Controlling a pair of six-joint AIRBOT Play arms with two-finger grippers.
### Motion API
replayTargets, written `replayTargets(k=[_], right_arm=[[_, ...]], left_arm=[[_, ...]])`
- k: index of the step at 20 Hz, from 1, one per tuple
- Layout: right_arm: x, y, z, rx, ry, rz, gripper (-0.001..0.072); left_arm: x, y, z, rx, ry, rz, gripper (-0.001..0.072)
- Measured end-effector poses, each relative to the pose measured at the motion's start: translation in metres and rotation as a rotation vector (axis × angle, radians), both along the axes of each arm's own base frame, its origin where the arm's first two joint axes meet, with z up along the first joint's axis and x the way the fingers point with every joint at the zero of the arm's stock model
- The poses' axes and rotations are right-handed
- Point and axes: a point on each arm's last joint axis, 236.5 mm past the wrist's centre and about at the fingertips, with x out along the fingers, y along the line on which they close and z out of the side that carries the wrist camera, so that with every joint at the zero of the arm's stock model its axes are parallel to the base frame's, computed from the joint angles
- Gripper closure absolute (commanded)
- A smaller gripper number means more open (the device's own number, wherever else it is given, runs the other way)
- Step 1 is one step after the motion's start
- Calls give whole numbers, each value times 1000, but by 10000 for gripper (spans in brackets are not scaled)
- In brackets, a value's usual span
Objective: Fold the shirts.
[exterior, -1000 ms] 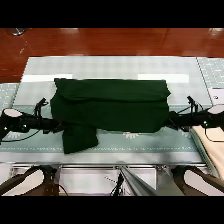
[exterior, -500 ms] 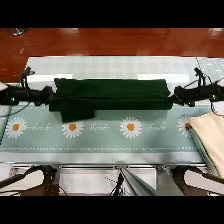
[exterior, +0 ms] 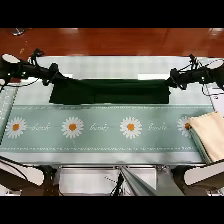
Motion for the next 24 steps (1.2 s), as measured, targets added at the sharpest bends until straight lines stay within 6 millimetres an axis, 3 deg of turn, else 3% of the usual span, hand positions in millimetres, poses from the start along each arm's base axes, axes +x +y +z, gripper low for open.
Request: replayTargets(k=[1,2,3,5,7,11,13,16,19,20,21,22,23,24], right_arm=[[7,0,-2,13,-7,-10,433],[12,0,-5,19,-8,-17,209],[16,0,-7,29,-11,-24,76],[20,-6,-5,40,-19,-28,83],[16,-21,2,46,-15,-19,83],[-18,-57,1,37,73,19,84],[-35,-60,-8,35,126,38,84],[-45,-48,-29,27,165,52,84],[-38,-13,-39,63,148,86,99],[-34,1,-40,80,139,95,158],[-32,12,-43,83,134,105,439],[-30,18,-48,75,132,113,674],[-28,22,-49,67,127,120,680],[-25,27,-43,76,114,130,680]], left_arm=[[7,1,-3,0,-3,4,621],[13,2,-6,3,-8,12,358],[19,3,-7,5,-16,22,8],[24,8,-3,8,-25,18,6],[18,25,1,44,-6,-12,6],[-30,105,-3,218,181,38,6],[-53,130,-1,279,224,100,6],[-61,119,13,280,111,159,6],[-66,69,33,223,-62,139,6],[-70,50,37,202,-101,114,6],[-72,32,41,187,-137,90,7],[-76,15,42,173,-153,58,10],[-80,-2,44,158,-171,27,155],[-82,-17,46,147,-187,0,598]])
